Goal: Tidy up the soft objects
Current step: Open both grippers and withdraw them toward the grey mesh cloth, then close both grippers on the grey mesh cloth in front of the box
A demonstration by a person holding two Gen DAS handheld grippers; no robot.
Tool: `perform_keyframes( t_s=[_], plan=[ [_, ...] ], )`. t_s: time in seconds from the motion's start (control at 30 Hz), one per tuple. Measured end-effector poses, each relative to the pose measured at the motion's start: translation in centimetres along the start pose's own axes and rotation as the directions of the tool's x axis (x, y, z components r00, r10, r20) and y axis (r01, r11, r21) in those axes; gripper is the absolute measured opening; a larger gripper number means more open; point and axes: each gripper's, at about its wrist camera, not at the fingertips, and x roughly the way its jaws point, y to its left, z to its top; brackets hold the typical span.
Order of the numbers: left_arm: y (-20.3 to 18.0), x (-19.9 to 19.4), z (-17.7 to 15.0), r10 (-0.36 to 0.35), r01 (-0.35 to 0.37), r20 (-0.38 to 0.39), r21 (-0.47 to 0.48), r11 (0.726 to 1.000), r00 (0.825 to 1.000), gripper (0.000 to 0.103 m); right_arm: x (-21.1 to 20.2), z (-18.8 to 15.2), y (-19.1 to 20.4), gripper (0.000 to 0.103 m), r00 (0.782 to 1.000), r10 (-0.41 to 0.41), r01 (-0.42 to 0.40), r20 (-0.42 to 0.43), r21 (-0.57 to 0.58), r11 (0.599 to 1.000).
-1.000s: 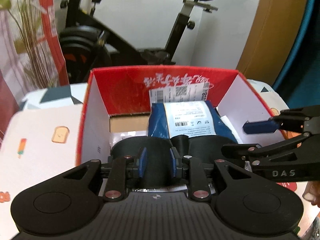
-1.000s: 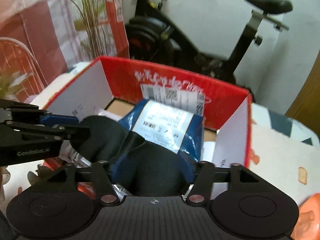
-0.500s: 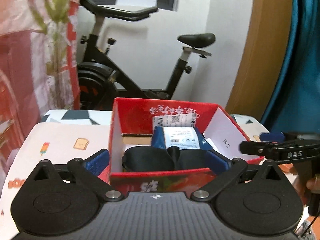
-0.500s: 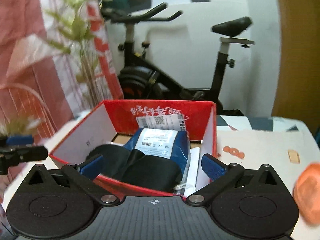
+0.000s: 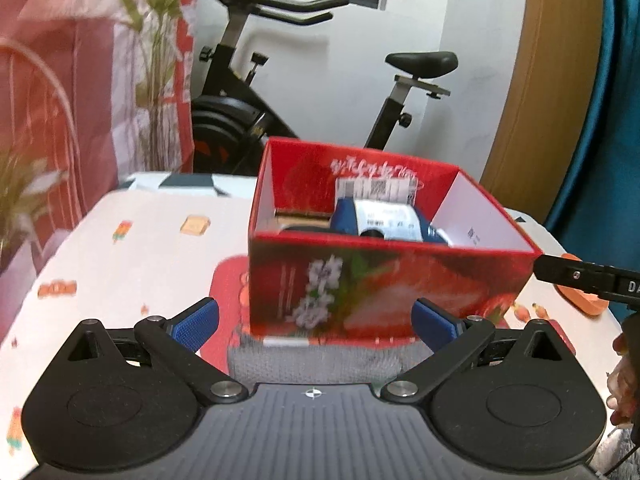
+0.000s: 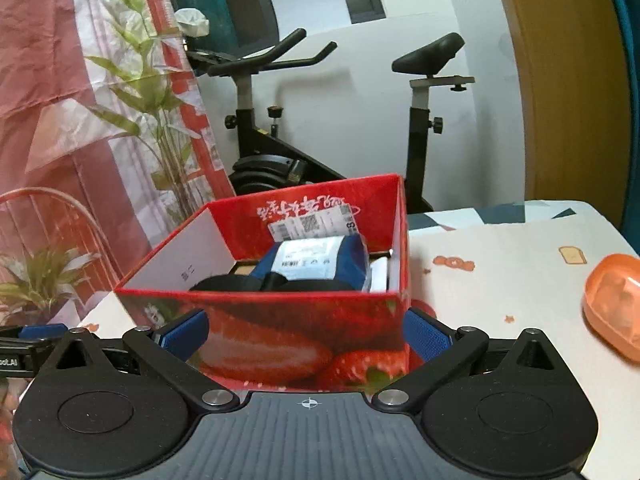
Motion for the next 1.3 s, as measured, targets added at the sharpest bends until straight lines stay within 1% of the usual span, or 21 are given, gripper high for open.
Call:
perform_keyframes(
  t_s=[0.13, 0.27, 0.33, 0.4, 0.67, 0.83, 0.9, 0.97, 1.03, 1.07, 1.13, 1.17, 1.23, 1.3],
  plan=[
    [0.4, 0.3, -1.5, 0.009, -0.009, -0.039, -0.01, 1.0, 0.999, 0.103, -0.2, -1.7, -0.3, 0.103, 1.0, 0.01, -0.009, -0.026, 0.002, 1.0],
    [0.9, 0.8, -2.5, 0.001, -0.005, -0.078, -0.05, 0.999, 0.997, 0.103, 0.0, -3.5, -0.1, 0.102, 0.998, 0.017, -0.017, -0.068, -0.001, 1.0],
    [1.2, 0.9, -2.7, -0.003, -0.003, -0.086, -0.072, 0.997, 0.996, 0.103, 0.3, -4.4, 0.2, 0.101, 0.996, 0.002, -0.004, -0.093, -0.021, 1.0],
    [1.3, 0.8, -2.9, -0.004, -0.003, -0.088, -0.08, 0.997, 0.996, 0.103, 0.4, -5.0, 0.4, 0.097, 0.994, 0.0, -0.003, -0.113, -0.028, 1.0],
    [0.9, 1.0, -3.7, -0.006, -0.004, -0.109, -0.092, 0.996, 0.994, 0.102, 0.4, -5.5, 0.7, 0.092, 0.991, -0.015, 0.009, -0.133, -0.044, 0.999],
    [1.4, 1.0, -3.9, 0.001, -0.013, -0.109, -0.11, 0.994, 0.994, 0.102, 0.9, -5.8, 0.2, 0.088, 0.986, -0.021, 0.015, -0.167, -0.033, 0.999],
    [1.8, 1.1, -3.8, 0.003, -0.018, -0.114, -0.133, 0.991, 0.993, 0.102, 1.1, -5.8, -0.1, 0.086, 0.985, -0.023, 0.02, -0.173, -0.021, 1.0],
    [2.6, 1.4, -3.6, -0.005, -0.016, -0.118, -0.172, 0.985, 0.993, 0.101, 1.4, -5.6, -0.4, 0.08, 0.985, -0.026, 0.024, -0.173, -0.016, 1.0],
    [3.4, 1.5, -3.3, 0.006, -0.026, -0.098, -0.203, 0.979, 0.995, 0.101, 1.8, -5.4, -0.8, 0.074, 0.984, -0.024, 0.024, -0.175, -0.005, 1.0],
    [4.0, 1.6, -3.1, 0.013, -0.032, -0.086, -0.224, 0.974, 0.996, 0.098, 2.0, -5.2, -1.1, 0.07, 0.984, -0.019, 0.021, -0.176, 0.01, 1.0],
    [4.8, 1.9, -2.8, 0.004, -0.024, -0.075, -0.261, 0.965, 0.997, 0.091, 2.6, -4.9, -1.9, 0.069, 0.984, -0.009, 0.018, -0.179, 0.05, 0.999],
    [5.2, 2.2, -2.6, -0.001, -0.02, -0.073, -0.278, 0.96, 0.997, 0.089, 2.9, -4.9, -2.3, 0.068, 0.983, -0.007, 0.02, -0.183, 0.067, 0.998],
    [5.7, 2.8, -2.5, 0.004, -0.028, -0.078, -0.3, 0.953, 0.997, 0.089, 3.7, -4.9, -2.8, 0.066, 0.981, -0.005, 0.023, -0.196, 0.089, 0.996],
    [5.9, 3.6, -2.5, 0.014, -0.041, -0.091, -0.303, 0.952, 0.996, 0.088, 4.6, -5.1, -3.1, 0.061, 0.977, -0.007, 0.028, -0.212, 0.094, 0.995]
  ],
)
